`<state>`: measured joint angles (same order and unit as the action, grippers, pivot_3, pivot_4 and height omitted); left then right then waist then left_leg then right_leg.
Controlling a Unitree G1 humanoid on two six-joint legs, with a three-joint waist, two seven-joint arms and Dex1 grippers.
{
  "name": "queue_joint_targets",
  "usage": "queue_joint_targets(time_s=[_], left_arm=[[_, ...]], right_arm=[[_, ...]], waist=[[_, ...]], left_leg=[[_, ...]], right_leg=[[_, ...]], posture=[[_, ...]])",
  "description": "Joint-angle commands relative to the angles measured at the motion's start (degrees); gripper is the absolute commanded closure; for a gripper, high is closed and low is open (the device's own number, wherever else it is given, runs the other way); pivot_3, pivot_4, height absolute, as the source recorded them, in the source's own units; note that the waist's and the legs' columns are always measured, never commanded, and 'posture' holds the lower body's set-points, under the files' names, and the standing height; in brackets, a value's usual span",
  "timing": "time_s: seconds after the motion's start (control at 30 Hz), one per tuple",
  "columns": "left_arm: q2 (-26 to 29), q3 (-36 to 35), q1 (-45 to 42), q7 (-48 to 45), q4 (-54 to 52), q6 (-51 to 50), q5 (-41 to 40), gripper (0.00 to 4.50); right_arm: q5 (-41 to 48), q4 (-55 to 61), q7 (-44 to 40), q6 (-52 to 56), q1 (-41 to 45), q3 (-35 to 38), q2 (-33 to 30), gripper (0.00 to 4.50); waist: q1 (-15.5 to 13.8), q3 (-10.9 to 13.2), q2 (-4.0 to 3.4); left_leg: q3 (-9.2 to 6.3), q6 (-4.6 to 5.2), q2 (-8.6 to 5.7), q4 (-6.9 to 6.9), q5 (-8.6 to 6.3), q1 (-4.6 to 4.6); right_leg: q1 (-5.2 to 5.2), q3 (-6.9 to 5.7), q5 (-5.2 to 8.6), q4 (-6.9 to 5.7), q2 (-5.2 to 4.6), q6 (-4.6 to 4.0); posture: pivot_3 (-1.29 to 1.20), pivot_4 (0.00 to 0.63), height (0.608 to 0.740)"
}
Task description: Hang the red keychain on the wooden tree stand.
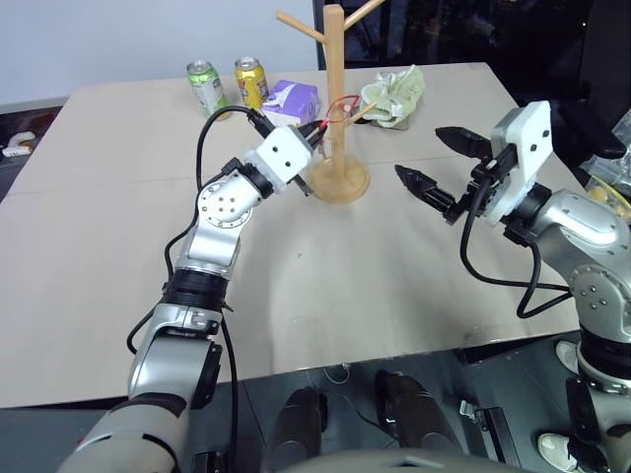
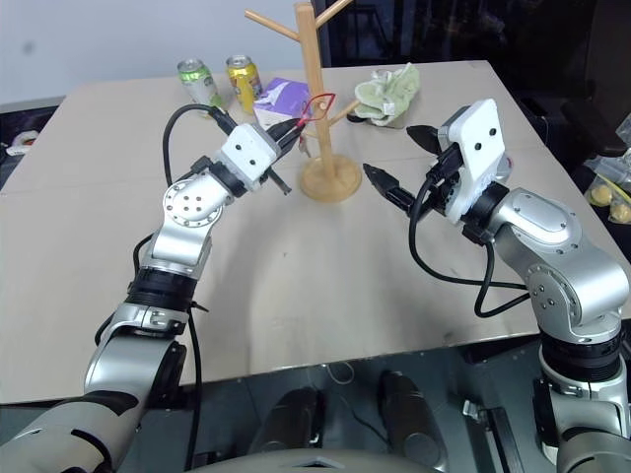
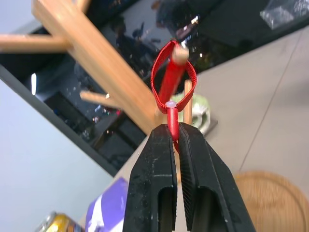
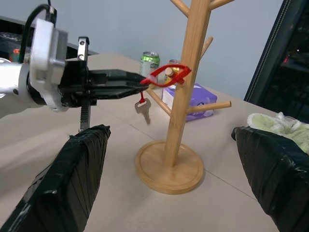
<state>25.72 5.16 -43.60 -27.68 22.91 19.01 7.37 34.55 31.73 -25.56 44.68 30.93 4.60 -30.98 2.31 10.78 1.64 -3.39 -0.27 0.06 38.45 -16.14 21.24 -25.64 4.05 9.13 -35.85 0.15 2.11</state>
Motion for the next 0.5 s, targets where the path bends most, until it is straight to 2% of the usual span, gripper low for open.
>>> queue_joint_targets(time_s=[0.03,0.07,0.1,0.17,0.27,0.37,0.43,0.5], left_arm=[[0.6,-0.2,-1.4,0.8,-0.5,-0.2,0.9,4.44],[0.5,-0.3,-1.4,0.8,-0.5,-0.2,0.9,4.44],[0.4,-0.7,-1.3,0.5,-0.7,-0.6,0.3,3.95],[0.2,-1.5,-1.1,-0.7,-1.4,-2.0,-1.8,3.46],[0.5,-3.3,0.2,-7.6,-4.9,-5.4,-10.1,2.17],[3.3,-5.9,1.4,-13.7,-8.4,-12.1,-16.9,0.91],[6.9,-8.2,1.1,-18.3,-10.3,-20.3,-22.0,0.09],[11.7,-10.1,-0.2,-23.4,-11.9,-31.6,-27.5,0.09]], right_arm=[[0.5,2.2,0.4,-0.6,0.9,1.9,-0.6,0.00],[0.5,2.3,0.4,-0.6,0.9,1.9,-0.7,0.00],[0.6,2.3,0.4,-0.6,0.8,2.0,-0.7,0.00],[0.6,2.3,0.4,-0.5,0.9,1.9,-0.8,0.00],[0.7,2.3,-0.2,-0.6,1.0,1.8,-1.3,0.00],[1.1,2.2,-1.8,-0.6,1.2,2.1,-2.7,0.00],[1.9,1.5,-3.4,-0.4,1.6,2.9,-4.4,0.00],[2.9,0.4,-5.5,-0.1,2.4,3.7,-6.3,0.00]], waist=[[0.0,0.0,0.00],[0.0,0.0,0.00],[0.0,0.0,0.00],[0.0,0.0,0.00],[0.0,0.0,0.00],[0.2,0.0,0.00],[0.3,0.0,0.00],[0.4,0.0,0.00]], left_leg=[[0.00,0.00,0.00,0.00,0.00,0.00],[0.00,0.00,0.00,0.00,0.00,0.01],[0.00,0.00,0.00,0.00,0.00,0.01],[0.00,0.00,0.00,0.00,0.00,0.01],[0.00,0.00,0.00,0.00,0.00,0.01],[0.02,0.00,0.02,-0.01,0.00,0.00],[0.00,0.00,0.03,-0.01,0.00,-0.01],[0.00,0.00,0.06,0.00,0.00,-0.03]], right_leg=[[0.00,0.00,0.00,0.00,0.00,0.00],[0.00,0.00,0.00,0.00,0.00,0.00],[0.00,0.00,0.00,0.00,0.00,0.00],[0.00,0.00,0.00,0.00,-0.01,0.00],[0.00,0.00,0.00,0.00,0.00,0.00],[-0.02,0.00,0.00,-0.01,0.01,0.00],[-0.02,-0.01,0.01,-0.01,0.04,-0.01],[-0.02,0.00,0.01,-0.05,0.10,-0.01]], posture=[[0.00,0.150,0.740],[0.00,0.150,0.740],[0.00,0.150,0.740],[0.00,0.150,0.740],[0.00,0.150,0.740],[0.00,0.150,0.740],[0.00,0.150,0.740],[0.00,0.150,0.740]])
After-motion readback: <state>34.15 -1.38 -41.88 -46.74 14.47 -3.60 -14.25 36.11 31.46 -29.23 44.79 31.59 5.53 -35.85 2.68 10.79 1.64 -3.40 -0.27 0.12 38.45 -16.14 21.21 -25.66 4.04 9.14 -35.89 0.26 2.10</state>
